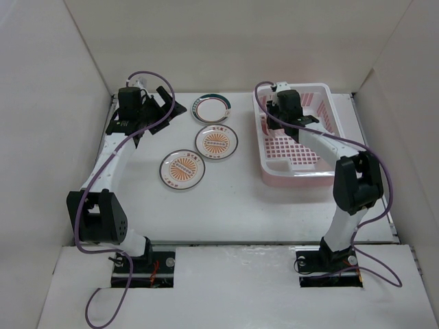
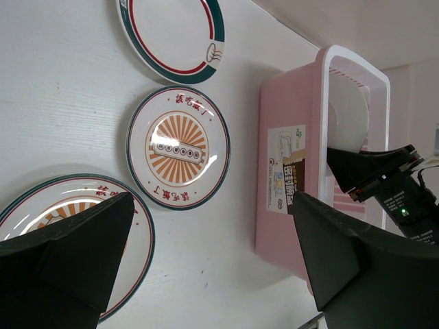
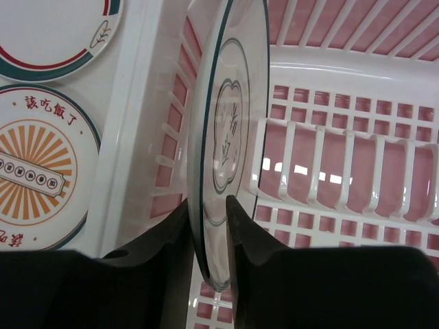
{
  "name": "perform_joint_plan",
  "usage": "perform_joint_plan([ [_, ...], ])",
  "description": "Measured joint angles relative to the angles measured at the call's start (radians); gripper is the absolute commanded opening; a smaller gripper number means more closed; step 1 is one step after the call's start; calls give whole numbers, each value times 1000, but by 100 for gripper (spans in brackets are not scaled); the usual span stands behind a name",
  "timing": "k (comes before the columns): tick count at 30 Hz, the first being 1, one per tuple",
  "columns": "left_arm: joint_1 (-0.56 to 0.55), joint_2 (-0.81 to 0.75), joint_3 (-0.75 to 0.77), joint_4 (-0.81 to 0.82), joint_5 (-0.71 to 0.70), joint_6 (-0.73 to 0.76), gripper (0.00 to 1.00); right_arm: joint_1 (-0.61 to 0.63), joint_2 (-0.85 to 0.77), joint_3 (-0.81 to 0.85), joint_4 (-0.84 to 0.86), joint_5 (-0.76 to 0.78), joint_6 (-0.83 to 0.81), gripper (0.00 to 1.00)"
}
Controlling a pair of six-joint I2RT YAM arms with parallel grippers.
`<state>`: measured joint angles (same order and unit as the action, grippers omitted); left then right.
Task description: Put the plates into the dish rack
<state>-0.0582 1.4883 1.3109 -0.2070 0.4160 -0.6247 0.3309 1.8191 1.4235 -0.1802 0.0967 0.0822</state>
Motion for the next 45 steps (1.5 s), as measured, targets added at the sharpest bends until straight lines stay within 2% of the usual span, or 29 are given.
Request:
perform_joint_plan([
  [5, 0, -5, 0, 0, 0, 0, 100, 4, 10, 0, -1, 10, 2, 38],
  [11, 0, -13, 0, 1, 1, 0, 100, 4, 10, 0, -1, 18, 3, 39],
  [15, 0, -13, 0, 1, 2, 0, 100, 4, 10, 0, -3, 28, 4, 46],
  [29, 0, -13, 0, 1, 1, 0, 100, 4, -7, 10, -32, 43, 4, 49],
  [45, 0, 18, -10, 22, -7, 0, 100, 4, -174, 49, -90, -7, 4, 56],
])
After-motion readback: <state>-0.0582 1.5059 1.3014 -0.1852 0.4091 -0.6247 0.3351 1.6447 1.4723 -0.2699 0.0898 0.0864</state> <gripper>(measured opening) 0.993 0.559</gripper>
